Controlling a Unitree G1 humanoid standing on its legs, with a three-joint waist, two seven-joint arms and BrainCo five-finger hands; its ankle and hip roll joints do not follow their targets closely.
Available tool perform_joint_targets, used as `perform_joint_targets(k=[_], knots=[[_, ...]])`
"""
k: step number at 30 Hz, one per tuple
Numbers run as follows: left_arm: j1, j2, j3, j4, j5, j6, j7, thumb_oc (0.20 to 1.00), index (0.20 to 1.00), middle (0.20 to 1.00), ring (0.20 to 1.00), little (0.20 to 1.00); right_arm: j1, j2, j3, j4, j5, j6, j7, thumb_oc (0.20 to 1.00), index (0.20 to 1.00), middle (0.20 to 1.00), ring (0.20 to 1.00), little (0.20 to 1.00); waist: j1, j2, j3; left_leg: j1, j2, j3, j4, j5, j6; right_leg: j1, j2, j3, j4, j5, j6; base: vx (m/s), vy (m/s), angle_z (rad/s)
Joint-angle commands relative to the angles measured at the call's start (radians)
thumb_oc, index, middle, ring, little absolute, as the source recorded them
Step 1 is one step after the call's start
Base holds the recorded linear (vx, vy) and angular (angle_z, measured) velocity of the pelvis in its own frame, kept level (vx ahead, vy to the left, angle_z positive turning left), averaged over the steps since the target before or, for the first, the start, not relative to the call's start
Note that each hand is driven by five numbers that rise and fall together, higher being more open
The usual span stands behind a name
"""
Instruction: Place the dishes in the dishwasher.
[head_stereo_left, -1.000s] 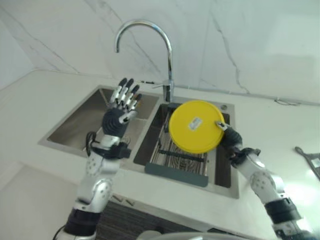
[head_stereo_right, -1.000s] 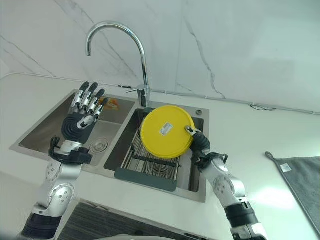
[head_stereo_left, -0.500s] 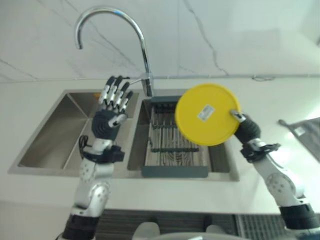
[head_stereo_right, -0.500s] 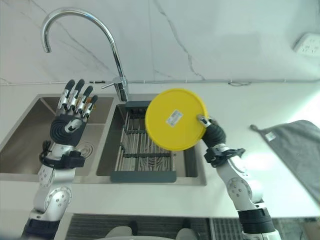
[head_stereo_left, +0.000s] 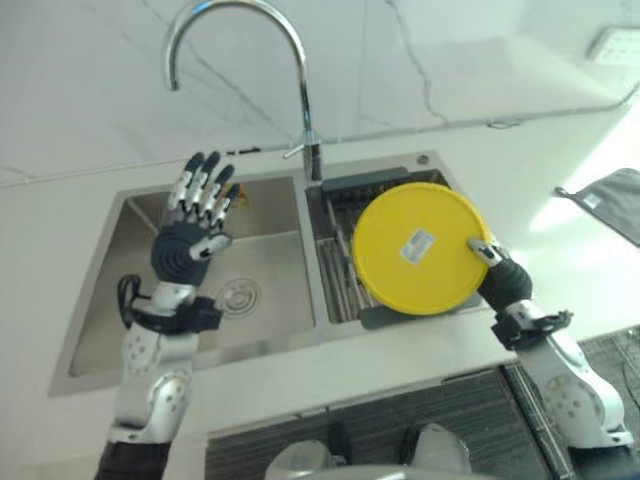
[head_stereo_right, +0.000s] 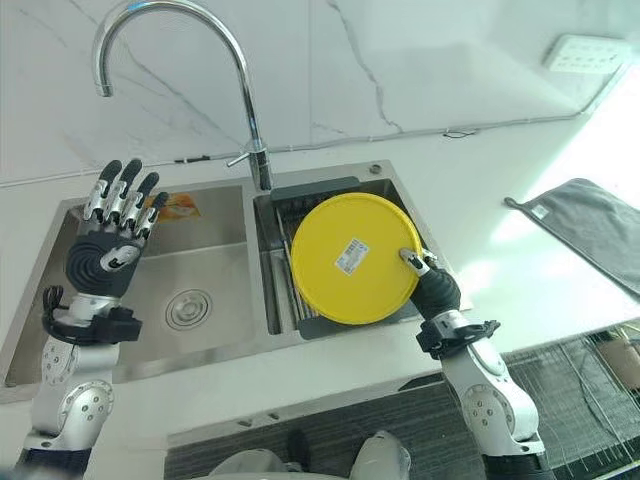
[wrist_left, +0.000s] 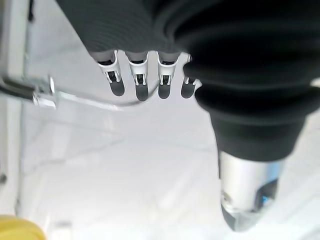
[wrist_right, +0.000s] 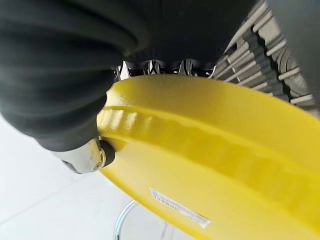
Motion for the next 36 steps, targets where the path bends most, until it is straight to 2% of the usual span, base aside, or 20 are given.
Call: perform_joint_targets(k=[1,4,6,9,10,13,15,17,18,21,23,24,26,28,30,31,32,33,34,36], knots=[[-0.025,0.002,0.006,-0.042,0.022,-0.056,-0.025,1.000,1.000,1.000,1.000,1.000,-0.082,0.012,-0.059,-0.022,0.051,-0.115,0.032,0.200,0.200,0.200,0.200,0.200,0.026,-0.013,-0.052,0.102,0.028,-0.168,-0.054,-0.104,-0.063,0.075,0.067,-0.027,-0.105,0.111,-0.047,0.03,0.040,-0.30],[-0.003,0.018,-0.001,-0.052,0.019,-0.063,-0.051,1.000,1.000,1.000,1.000,1.000,-0.066,0.010,-0.091,-0.037,0.049,-0.124,0.022,0.200,0.200,0.200,0.200,0.200,0.050,-0.045,-0.061,0.045,0.019,-0.101,-0.054,-0.078,-0.062,0.173,0.091,-0.021,-0.144,0.072,-0.025,0.03,-0.048,-0.32],[0.000,0.023,-0.001,-0.055,0.017,-0.063,-0.055,1.000,1.000,1.000,1.000,1.000,-0.065,0.013,-0.094,-0.040,0.050,-0.126,0.020,0.200,0.200,0.200,0.200,0.200,0.058,-0.051,-0.062,0.032,0.019,-0.101,-0.054,-0.073,-0.063,0.189,0.091,-0.016,-0.162,0.071,-0.021,-0.01,-0.126,-0.38],[0.005,0.042,-0.001,-0.066,0.038,-0.065,-0.051,1.000,1.000,1.000,1.000,1.000,-0.042,0.034,-0.092,-0.062,0.048,-0.143,0.028,0.200,0.200,0.200,0.200,0.200,0.079,-0.059,-0.063,0.014,0.044,-0.103,-0.054,-0.071,-0.070,0.221,-0.001,-0.044,-0.240,0.107,-0.012,-0.08,-0.315,-0.58],[0.001,0.054,-0.010,-0.071,0.054,-0.065,-0.039,1.000,1.000,1.000,1.000,1.000,-0.028,0.043,-0.087,-0.078,0.048,-0.138,0.032,0.200,0.200,0.200,0.200,0.200,0.078,-0.060,-0.060,0.009,0.067,-0.098,-0.054,-0.070,-0.083,0.222,-0.046,-0.041,-0.276,0.139,-0.002,-0.16,-0.422,-0.73],[-0.028,0.098,-0.036,-0.085,0.104,-0.076,0.011,1.000,1.000,1.000,1.000,1.000,-0.012,0.040,-0.089,-0.097,0.054,-0.158,0.023,0.200,0.200,0.200,0.200,0.200,0.063,-0.080,-0.049,-0.005,0.110,-0.099,-0.054,-0.065,-0.118,0.226,-0.102,-0.017,-0.428,0.224,0.035,-0.20,-0.485,-0.59],[-0.040,0.110,-0.042,-0.089,0.117,-0.085,0.024,1.000,1.000,1.000,1.000,1.000,-0.019,0.040,-0.086,-0.099,0.059,-0.169,0.017,0.200,0.200,0.200,0.200,0.200,0.060,-0.087,-0.044,-0.011,0.137,-0.090,-0.054,-0.059,-0.135,0.223,-0.113,-0.022,-0.473,0.240,0.044,-0.23,-0.449,-0.55],[-0.065,0.128,-0.055,-0.090,0.128,-0.085,0.027,1.000,1.000,1.000,1.000,1.000,-0.001,0.042,-0.087,-0.112,0.067,-0.196,0.006,0.200,0.200,0.200,0.200,0.200,0.051,-0.094,-0.041,-0.029,0.160,-0.106,-0.054,-0.051,-0.145,0.206,-0.102,0.002,-0.467,0.220,0.044,-0.27,-0.520,-0.37],[-0.073,0.125,-0.054,-0.091,0.137,-0.087,0.017,1.000,1.000,1.000,1.000,1.000,0.022,0.037,-0.099,-0.120,0.079,-0.206,0.009,0.200,0.200,0.200,0.200,0.200,0.042,-0.097,-0.044,-0.037,0.182,-0.103,-0.054,-0.037,-0.155,0.213,-0.072,0.010,-0.490,0.184,0.038,-0.25,-0.493,-0.32],[-0.052,0.106,-0.046,-0.103,0.130,-0.094,0.011,1.000,1.000,1.000,1.000,1.000,0.027,0.018,-0.102,-0.126,0.095,-0.217,-0.003,0.200,0.200,0.200,0.200,0.200,0.033,-0.092,-0.056,-0.042,0.233,-0.096,-0.054,-0.010,-0.191,0.217,-0.017,0.015,-0.580,0.147,0.025,-0.27,-0.533,-0.27],[-0.042,0.082,-0.047,-0.105,0.151,-0.098,0.032,1.000,1.000,1.000,1.000,1.000,-0.004,0.009,-0.092,-0.116,0.088,-0.216,-0.008,0.200,0.200,0.200,0.200,0.200,0.029,-0.082,-0.063,-0.054,0.274,-0.081,-0.054,0.021,-0.222,0.225,0.026,0.032,-0.626,0.126,0.023,-0.25,-0.484,-0.24],[-0.034,0.066,-0.045,-0.100,0.152,-0.100,0.045,1.000,1.000,1.000,1.000,1.000,-0.016,-0.002,-0.092,-0.127,0.086,-0.198,-0.018,0.200,0.200,0.200,0.200,0.200,0.025,-0.074,-0.067,-0.064,0.306,-0.076,-0.054,0.050,-0.245,0.226,0.052,0.044,-0.648,0.118,0.008,-0.23,-0.390,-0.46],[-0.023,0.046,-0.038,-0.093,0.141,-0.114,0.040,1.000,1.000,1.000,1.000,1.000,-0.024,-0.015,-0.095,-0.128,0.079,-0.180,-0.019,0.200,0.200,0.200,0.200,0.200,0.019,-0.060,-0.069,-0.069,0.328,-0.045,-0.054,0.074,-0.262,0.228,0.071,0.048,-0.656,0.100,-0.011,-0.22,-0.280,-0.24],[-0.015,0.035,-0.034,-0.096,0.142,-0.118,0.037,1.000,1.000,1.000,1.000,1.000,-0.025,-0.022,-0.102,-0.140,0.077,-0.161,-0.028,0.200,0.200,0.200,0.200,0.200,0.018,-0.056,-0.069,-0.064,0.321,-0.042,-0.039,0.072,-0.262,0.230,0.074,0.052,-0.656,0.095,-0.017,-0.13,-0.100,-0.10],[0.012,0.022,-0.011,-0.107,0.142,-0.132,0.054,1.000,1.000,1.000,1.000,1.000,-0.073,-0.040,-0.086,-0.111,0.071,-0.139,-0.021,0.200,0.200,0.200,0.200,0.200,0.039,-0.064,-0.060,-0.091,0.210,-0.180,0.160,-0.079,-0.218,0.219,0.065,0.127,-0.656,0.094,-0.037,-0.12,0.018,-0.31],[0.015,0.017,-0.004,-0.110,0.158,-0.133,0.063,1.000,1.000,1.000,1.000,1.000,-0.088,-0.042,-0.079,-0.103,0.068,-0.135,-0.014,0.200,0.200,0.200,0.200,0.200,0.044,-0.067,-0.059,-0.106,0.174,-0.204,0.208,-0.116,-0.203,0.215,0.059,0.144,-0.656,0.100,-0.037,-0.12,0.162,-0.75],[0.013,0.011,0.006,-0.119,0.196,-0.127,0.062,1.000,1.000,1.000,1.000,1.000,-0.106,-0.035,-0.071,-0.100,0.052,-0.137,-0.018,0.200,0.200,0.200,0.200,0.200,0.047,-0.066,-0.060,-0.108,0.137,-0.198,0.234,-0.153,-0.181,0.211,0.053,0.154,-0.656,0.108,-0.034,-0.08,0.196,-1.21],[0.012,0.014,0.008,-0.124,0.203,-0.123,0.055,1.000,1.000,1.000,1.000,1.000,-0.107,-0.033,-0.070,-0.108,0.047,-0.139,-0.031,0.200,0.200,0.200,0.200,0.200,0.040,-0.060,-0.062,-0.092,0.148,-0.163,0.209,-0.145,-0.178,0.209,0.052,0.145,-0.656,0.113,-0.033,-0.04,0.240,-1.04],[0.013,0.023,0.010,-0.121,0.212,-0.125,0.049,1.000,1.000,1.000,1.000,1.000,-0.104,-0.022,-0.065,-0.107,0.033,-0.152,-0.034,0.200,0.200,0.200,0.200,0.200,0.034,-0.053,-0.066,-0.061,0.148,-0.160,0.167,-0.133,-0.173,0.204,0.053,0.147,-0.652,0.117,-0.029,0.04,0.254,-0.74],[0.014,0.040,0.014,-0.112,0.241,-0.120,0.055,1.000,1.000,1.000,1.000,1.000,-0.100,0.008,-0.054,-0.096,0.010,-0.167,-0.030,0.200,0.200,0.200,0.200,0.200,0.032,-0.046,-0.069,-0.015,0.139,-0.195,0.105,-0.125,-0.163,0.202,0.054,0.159,-0.641,0.125,-0.015,0.06,0.278,0.15]])
